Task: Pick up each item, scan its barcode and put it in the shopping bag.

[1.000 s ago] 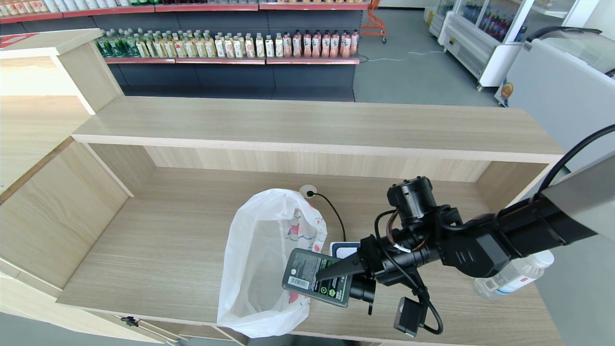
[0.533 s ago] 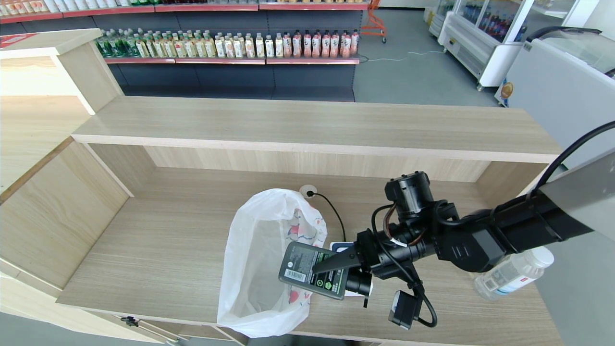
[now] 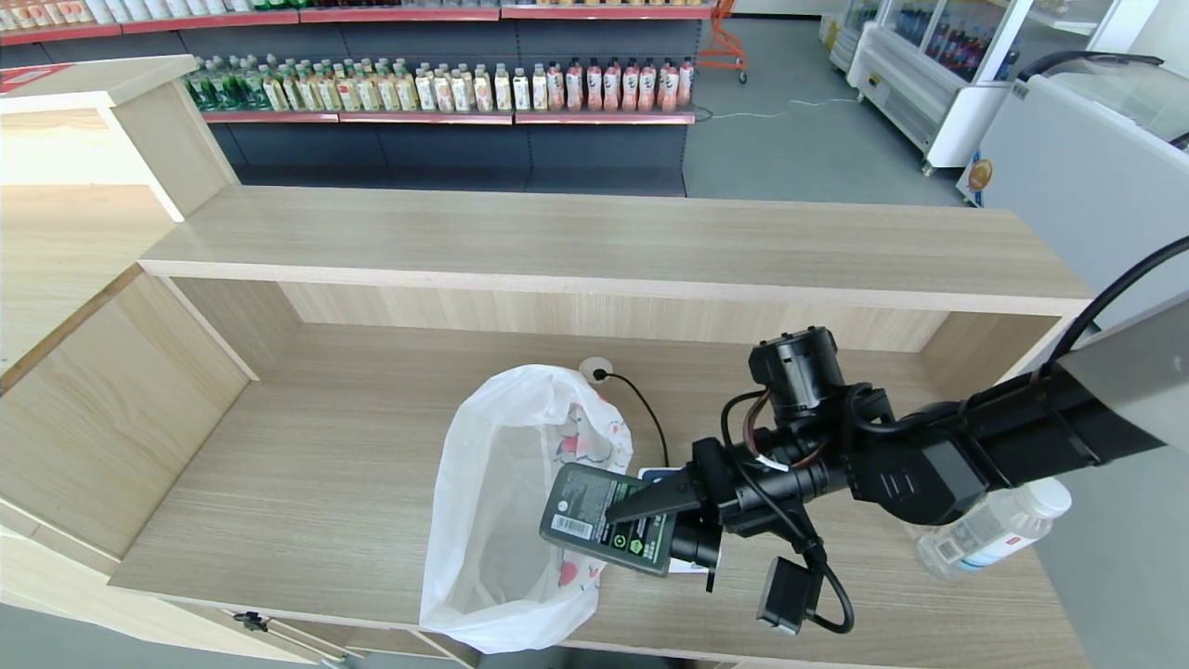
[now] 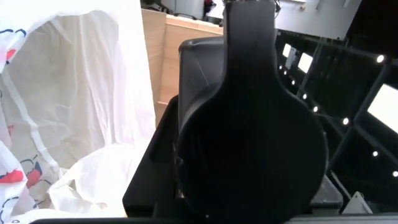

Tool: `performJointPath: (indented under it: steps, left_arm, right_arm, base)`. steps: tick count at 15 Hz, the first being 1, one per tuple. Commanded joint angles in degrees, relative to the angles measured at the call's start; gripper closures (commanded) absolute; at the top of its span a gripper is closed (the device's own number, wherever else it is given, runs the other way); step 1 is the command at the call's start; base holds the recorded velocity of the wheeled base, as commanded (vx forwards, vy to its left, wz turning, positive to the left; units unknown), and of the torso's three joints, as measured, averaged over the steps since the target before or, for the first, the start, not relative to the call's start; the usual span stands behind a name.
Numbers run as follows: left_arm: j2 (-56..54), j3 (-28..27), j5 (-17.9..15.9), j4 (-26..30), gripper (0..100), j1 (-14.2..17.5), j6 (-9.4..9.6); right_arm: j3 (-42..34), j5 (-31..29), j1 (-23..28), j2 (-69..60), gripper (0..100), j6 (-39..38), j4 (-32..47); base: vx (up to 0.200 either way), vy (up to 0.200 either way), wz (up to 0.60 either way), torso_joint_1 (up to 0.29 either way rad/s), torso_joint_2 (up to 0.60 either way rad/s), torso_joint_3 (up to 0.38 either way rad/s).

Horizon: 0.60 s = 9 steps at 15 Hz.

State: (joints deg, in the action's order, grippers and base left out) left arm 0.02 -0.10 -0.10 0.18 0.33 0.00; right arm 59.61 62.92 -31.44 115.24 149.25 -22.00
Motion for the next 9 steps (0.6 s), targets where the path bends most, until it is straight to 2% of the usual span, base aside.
performJointPath:
  steps: [1, 3, 4, 5, 6, 7, 9]
  left_arm:
    - [-0.02, 0.01, 0.01, -0.01, 0, 0.02, 0.00]
    - [-0.02, 0.01, 0.01, -0.01, 0, 0.02, 0.00]
    - [-0.02, 0.01, 0.01, -0.01, 0, 0.02, 0.00]
    - [-0.02, 0.01, 0.01, -0.01, 0, 0.02, 0.00]
    - [-0.02, 0.01, 0.01, -0.01, 0, 0.02, 0.00]
    - [-0.02, 0.01, 0.01, -0.01, 0, 0.02, 0.00]
    - [-0.02, 0.01, 0.01, -0.01, 0, 0.02, 0.00]
  right_arm:
    - [-4.59, 0.01, 1.29, -8.54, 100, -8.10, -0.06]
    - [-11.01, -0.07, 4.81, -15.04, 100, -16.97, 0.03]
    - [-17.16, -0.60, 9.64, -22.60, 100, -23.92, -0.14]
    - [-19.80, -3.06, 15.53, -29.28, 100, -26.38, 0.65]
    - [-25.51, -3.24, 20.98, -33.24, 100, -35.08, 3.99]
    - [-26.65, -2.80, 23.97, -35.87, 100, -45.71, 5.66]
    - [-24.37, -2.89, 30.56, -38.16, 100, -69.53, 5.30]
  base:
    - [0.000, 0.000, 0.00, 0.000, 0.00, 0.000]
    - [0.000, 0.000, 0.00, 0.000, 0.00, 0.000]
    - [0.000, 0.000, 0.00, 0.000, 0.00, 0.000]
    - [0.000, 0.000, 0.00, 0.000, 0.00, 0.000]
    - [0.000, 0.000, 0.00, 0.000, 0.00, 0.000]
    - [0.000, 0.000, 0.00, 0.000, 0.00, 0.000]
    - [0.000, 0.000, 0.00, 0.000, 0.00, 0.000]
